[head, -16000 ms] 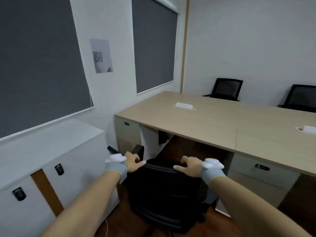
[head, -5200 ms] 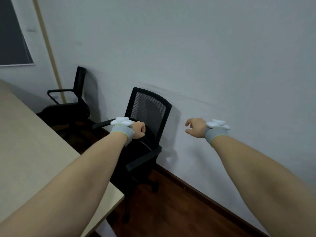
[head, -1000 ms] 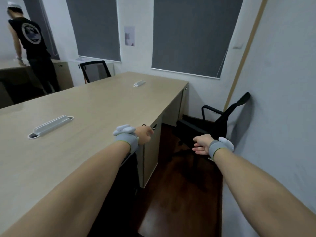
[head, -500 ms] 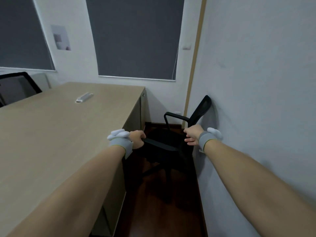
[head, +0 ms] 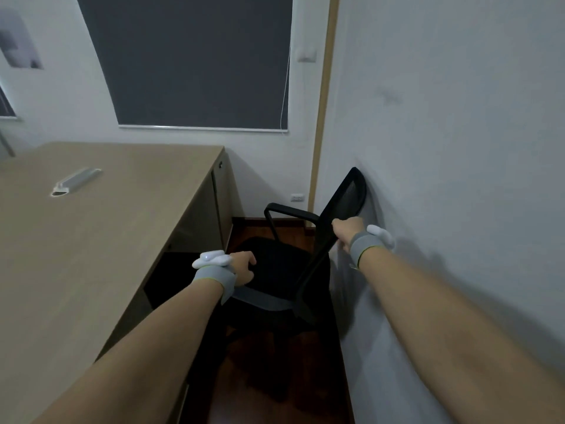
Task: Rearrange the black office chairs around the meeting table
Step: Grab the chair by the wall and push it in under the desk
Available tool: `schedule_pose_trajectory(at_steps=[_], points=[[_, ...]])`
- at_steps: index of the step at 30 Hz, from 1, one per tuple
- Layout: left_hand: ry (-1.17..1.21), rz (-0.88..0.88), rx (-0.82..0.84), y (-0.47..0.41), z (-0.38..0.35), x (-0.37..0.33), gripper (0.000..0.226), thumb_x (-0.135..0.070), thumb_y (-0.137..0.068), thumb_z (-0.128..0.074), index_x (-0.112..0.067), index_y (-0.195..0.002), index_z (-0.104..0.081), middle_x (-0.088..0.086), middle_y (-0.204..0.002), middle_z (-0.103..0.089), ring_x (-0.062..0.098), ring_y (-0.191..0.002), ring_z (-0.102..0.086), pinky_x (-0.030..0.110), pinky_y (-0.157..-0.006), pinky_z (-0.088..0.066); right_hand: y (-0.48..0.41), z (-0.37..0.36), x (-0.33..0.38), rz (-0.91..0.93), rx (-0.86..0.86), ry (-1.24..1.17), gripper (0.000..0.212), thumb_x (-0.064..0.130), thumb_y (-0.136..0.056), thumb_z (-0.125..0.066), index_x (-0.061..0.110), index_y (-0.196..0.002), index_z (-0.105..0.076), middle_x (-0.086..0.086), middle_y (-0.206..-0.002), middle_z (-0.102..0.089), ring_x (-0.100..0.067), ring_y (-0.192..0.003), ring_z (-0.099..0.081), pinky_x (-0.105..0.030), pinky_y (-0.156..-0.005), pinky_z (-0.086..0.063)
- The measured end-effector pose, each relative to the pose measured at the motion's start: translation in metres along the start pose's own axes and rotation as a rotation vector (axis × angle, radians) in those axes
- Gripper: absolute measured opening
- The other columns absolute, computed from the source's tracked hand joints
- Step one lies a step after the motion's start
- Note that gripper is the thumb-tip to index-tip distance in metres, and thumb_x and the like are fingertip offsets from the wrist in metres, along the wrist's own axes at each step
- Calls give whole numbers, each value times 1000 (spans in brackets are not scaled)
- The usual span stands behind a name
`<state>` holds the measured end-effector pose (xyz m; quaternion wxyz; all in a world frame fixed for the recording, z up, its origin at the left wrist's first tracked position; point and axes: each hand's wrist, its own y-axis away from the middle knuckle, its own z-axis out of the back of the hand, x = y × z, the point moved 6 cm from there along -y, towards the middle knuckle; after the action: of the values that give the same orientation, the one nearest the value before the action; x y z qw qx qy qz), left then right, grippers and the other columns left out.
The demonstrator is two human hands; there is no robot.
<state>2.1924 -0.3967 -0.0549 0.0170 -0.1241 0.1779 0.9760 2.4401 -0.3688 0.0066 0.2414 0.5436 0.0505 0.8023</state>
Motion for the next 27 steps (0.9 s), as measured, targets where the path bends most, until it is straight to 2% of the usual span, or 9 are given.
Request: schedule_pose_trajectory(at_steps=[2,5,8,11,14,17,20,23,27], points=[[-18,4,71,-32,-13,-3,47,-20,-94,-48,-16,-140,-40,11,-137,-53,28,-121,-55,39,-103,-46,-35,5,-6,-48,-56,10,63,27,-90,-49,-1,-143,-29,-18,-130,-54,-37,-118,-53,-43,-104,-45],[-74,14,157,-76,-35,0,49,-22,-95,-47,-16,-142,-37,10,-143,-46,28,-126,-52,39,-106,-45,-80,10,-12,-110,-122,-41,58,26,-87,-51,-1,-137,-38,-12,-101,-61,-33,-100,-61,-41,-94,-52],[-133,22,185,-112,-61,7,50,-28,-93,-49,-19,-141,-37,8,-145,-41,27,-126,-50,40,-105,-44,-109,7,-12,-142,-152,-95,58,17,-84,-53,2,-138,-39,-9,-102,-60,-29,-92,-59,-35,-88,-50],[-184,39,256,-146,-89,16,53,-33,-92,-49,-22,-142,-36,5,-145,-39,26,-125,-50,40,-104,-45,-128,-13,-9,-164,-162,-136,71,8,-87,-48,10,-150,-14,-13,-146,-37,-35,-124,-46,-40,-106,-41],[-201,50,327,-173,-117,23,56,-33,-91,-48,-23,-144,-33,3,-148,-36,26,-129,-47,41,-106,-44,-143,-23,-15,-173,-225,-77,77,10,-91,-46,17,-152,1,-13,-158,-16,-36,-137,-33,-45,-109,-34],[-245,46,404,-195,-144,32,63,-35,-94,-46,-21,-150,-23,2,-157,-24,26,-140,-37,41,-111,-39,-152,-20,-18,-152,-267,68,81,13,-90,-47,22,-152,4,-17,-151,-30,-36,-115,-51,-43,-84,-49],[-288,62,449,-205,-164,41,67,-39,-96,-42,-19,-153,-14,3,-163,-10,26,-150,-12,44,-119,-26,-163,-15,-13,-85,-296,140,81,12,-87,-49,19,-152,-1,-22,-138,-46,-34,-94,-57,-34,-57,-46],[-222,92,499,-213,-187,52,65,-37,-98,-38,-20,-154,-9,3,-164,-1,25,-151,0,48,-120,-21,-180,-22,-10,-64,-330,229,80,11,-87,-50,14,-152,-4,-21,-141,-44,-41,-115,-53,-36,-72,-47],[-180,116,344,-219,-192,64,58,-30,-99,-38,-13,-152,-19,9,-162,-9,27,-150,-6,44,-121,-18,-190,-37,0,-44,-310,244,76,15,-86,-50,15,-151,-9,-19,-144,-41,-38,-116,-51,-38,-76,-45]])
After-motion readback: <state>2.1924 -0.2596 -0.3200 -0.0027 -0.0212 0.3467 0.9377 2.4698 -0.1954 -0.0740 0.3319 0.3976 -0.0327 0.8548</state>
